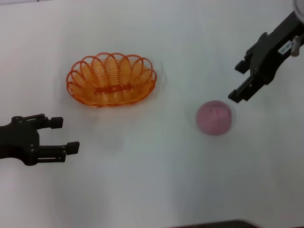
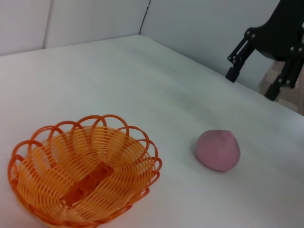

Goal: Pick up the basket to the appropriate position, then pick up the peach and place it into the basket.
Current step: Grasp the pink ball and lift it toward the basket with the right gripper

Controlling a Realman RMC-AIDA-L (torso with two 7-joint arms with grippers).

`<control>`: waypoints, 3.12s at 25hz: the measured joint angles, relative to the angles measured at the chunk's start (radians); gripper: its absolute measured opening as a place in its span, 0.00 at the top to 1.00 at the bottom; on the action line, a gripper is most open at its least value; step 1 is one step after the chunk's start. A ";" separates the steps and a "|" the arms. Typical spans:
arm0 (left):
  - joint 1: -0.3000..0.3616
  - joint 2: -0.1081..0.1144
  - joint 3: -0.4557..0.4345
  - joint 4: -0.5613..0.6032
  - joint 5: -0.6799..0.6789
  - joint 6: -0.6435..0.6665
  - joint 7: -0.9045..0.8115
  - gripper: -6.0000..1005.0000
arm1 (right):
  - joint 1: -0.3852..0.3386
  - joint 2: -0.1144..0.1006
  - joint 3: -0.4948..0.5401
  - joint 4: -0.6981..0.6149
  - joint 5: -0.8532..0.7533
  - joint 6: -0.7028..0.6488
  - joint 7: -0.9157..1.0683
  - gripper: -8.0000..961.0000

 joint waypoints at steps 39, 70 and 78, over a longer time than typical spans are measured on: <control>-0.006 0.000 0.010 -0.009 0.000 0.009 0.003 0.11 | 0.015 0.025 -0.171 0.199 -0.046 0.172 0.018 0.10; -0.030 0.002 0.011 -0.032 0.000 0.011 0.015 0.11 | 0.060 0.029 -0.198 0.426 -0.037 0.341 -0.026 0.10; -0.031 0.003 0.011 -0.032 0.000 0.013 0.014 0.11 | 0.069 0.029 -0.198 0.427 -0.042 0.338 -0.023 0.10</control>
